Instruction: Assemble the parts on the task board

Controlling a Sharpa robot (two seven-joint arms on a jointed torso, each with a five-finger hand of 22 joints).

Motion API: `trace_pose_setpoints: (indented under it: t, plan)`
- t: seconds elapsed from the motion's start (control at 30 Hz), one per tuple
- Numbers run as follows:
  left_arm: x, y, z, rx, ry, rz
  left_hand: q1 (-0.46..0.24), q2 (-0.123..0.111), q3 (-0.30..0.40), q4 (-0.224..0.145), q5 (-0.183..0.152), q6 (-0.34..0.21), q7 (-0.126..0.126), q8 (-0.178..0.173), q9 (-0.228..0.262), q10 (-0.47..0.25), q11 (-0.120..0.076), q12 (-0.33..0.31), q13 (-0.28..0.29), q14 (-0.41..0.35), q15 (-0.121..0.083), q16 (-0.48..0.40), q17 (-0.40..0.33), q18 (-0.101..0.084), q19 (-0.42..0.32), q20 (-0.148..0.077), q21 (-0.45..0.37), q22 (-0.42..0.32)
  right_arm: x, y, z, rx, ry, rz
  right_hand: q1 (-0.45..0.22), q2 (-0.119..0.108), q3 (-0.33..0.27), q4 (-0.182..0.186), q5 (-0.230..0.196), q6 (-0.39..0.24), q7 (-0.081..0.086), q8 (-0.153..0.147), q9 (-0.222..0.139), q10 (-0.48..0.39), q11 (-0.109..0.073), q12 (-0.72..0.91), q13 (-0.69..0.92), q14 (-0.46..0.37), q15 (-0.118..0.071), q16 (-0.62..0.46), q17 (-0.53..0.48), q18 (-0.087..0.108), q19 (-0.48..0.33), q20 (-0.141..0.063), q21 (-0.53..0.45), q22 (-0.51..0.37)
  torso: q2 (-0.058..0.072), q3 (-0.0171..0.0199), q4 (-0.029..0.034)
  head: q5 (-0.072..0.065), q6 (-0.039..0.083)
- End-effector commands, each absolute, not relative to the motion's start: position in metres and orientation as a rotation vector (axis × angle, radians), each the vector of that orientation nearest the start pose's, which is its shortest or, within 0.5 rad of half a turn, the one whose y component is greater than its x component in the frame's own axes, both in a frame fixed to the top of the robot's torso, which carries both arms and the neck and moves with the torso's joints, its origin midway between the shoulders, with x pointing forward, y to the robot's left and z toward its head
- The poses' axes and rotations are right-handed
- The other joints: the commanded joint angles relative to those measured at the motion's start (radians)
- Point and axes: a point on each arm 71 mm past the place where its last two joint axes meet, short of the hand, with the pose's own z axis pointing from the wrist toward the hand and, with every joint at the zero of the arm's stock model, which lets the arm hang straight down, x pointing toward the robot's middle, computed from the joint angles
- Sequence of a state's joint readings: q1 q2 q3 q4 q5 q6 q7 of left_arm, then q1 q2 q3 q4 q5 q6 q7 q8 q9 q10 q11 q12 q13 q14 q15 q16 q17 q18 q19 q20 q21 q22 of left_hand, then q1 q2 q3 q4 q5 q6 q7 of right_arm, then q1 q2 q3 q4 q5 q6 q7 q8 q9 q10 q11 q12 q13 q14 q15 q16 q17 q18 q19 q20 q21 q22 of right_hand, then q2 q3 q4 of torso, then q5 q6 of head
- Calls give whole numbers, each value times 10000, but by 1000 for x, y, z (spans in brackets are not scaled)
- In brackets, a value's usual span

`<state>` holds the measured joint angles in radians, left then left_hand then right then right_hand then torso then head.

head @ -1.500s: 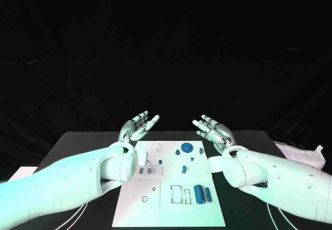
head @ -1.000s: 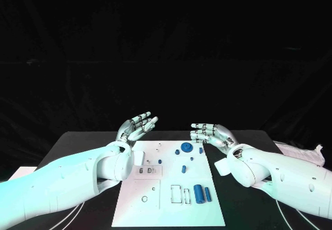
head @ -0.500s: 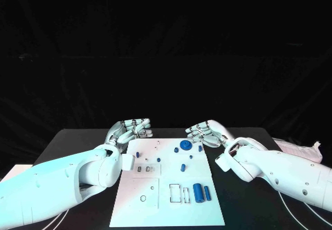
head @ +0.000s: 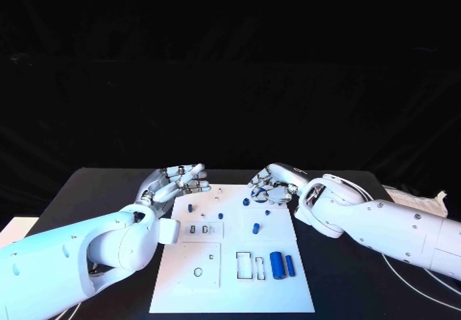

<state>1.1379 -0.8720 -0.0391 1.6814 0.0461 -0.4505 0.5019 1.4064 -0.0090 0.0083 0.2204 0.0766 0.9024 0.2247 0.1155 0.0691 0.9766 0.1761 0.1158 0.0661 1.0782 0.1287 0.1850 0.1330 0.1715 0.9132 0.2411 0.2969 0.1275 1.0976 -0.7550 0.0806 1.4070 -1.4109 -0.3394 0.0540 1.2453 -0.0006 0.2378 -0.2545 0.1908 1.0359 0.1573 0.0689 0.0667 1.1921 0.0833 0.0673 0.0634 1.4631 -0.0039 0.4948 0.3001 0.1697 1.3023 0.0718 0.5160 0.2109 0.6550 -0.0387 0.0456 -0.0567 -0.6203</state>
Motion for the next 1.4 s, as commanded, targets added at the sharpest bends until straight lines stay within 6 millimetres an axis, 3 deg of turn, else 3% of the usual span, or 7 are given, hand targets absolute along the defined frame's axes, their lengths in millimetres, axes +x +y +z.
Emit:
trace_pose_setpoints:
  t: [0.03,0.27,0.5,0.63,0.9,1.4]
  plan:
    - [448,181,-183,-11769,13499,-16252,-3,124,-11,-78,-29,90,15,-51,-16,76,19,-28,-15,66,8,-43,11,129,96,-12,-61,-14,506,-184,-194,-2489,16345,5871,-17,-73,55,111,-161,-26,-30,-44,-2,-227,44,-64,-10,418,23,344,251,92,-22,19,191,114,247,-71,140,-142,24]
    - [443,175,-176,-11702,13566,-16433,-4,126,-23,-92,-31,111,17,-54,-17,94,18,-39,-15,73,8,-63,17,128,108,-14,-70,-24,512,-177,-184,-2937,16236,5057,10,-198,302,389,-353,-48,-79,-37,4,-339,31,-55,-3,420,8,1607,1098,99,49,37,1015,597,514,-114,200,-221,68]
    - [440,172,-169,-11610,13594,-16612,-1,129,-31,-109,-31,127,23,-61,-19,107,20,-53,-16,70,11,-87,21,123,106,-14,-86,-36,516,-170,-179,-3416,16231,4663,32,-390,580,693,-404,-47,-80,-39,4,-312,36,-56,-1,406,24,3838,3263,95,-24,69,1871,1130,712,-160,262,-274,73]
    - [438,170,-166,-11559,13603,-16724,0,129,-35,-114,-32,129,26,-65,-20,108,22,-59,-17,69,13,-95,22,122,105,-14,-91,-40,517,-168,-180,-3621,16405,4551,67,-509,724,865,-434,-44,-83,-38,6,-318,50,-55,0,367,31,4689,4117,100,-157,107,2305,1413,810,-162,285,-299,54]
    - [436,169,-162,-11513,13619,-16819,16,141,-45,-153,-28,133,43,-95,-28,107,35,-100,-22,62,22,-144,29,117,99,-11,-123,-64,517,-165,-183,-3856,16896,4381,104,-584,785,980,-507,-94,-111,-45,2,-425,40,-60,-3,347,46,5159,4602,84,-235,125,2665,1745,937,-161,344,-324,45]
    - [436,169,-162,-11548,13635,-16840,44,153,-46,-200,-26,137,52,-122,-33,108,44,-137,-24,59,30,-187,37,114,96,-7,-150,-85,519,-163,-184,-4021,16777,4115,218,-536,1042,1190,-566,8,-136,-17,17,-303,12,-48,3,342,27,5846,5296,7,-227,142,3456,2582,1098,-187,373,-354,21]
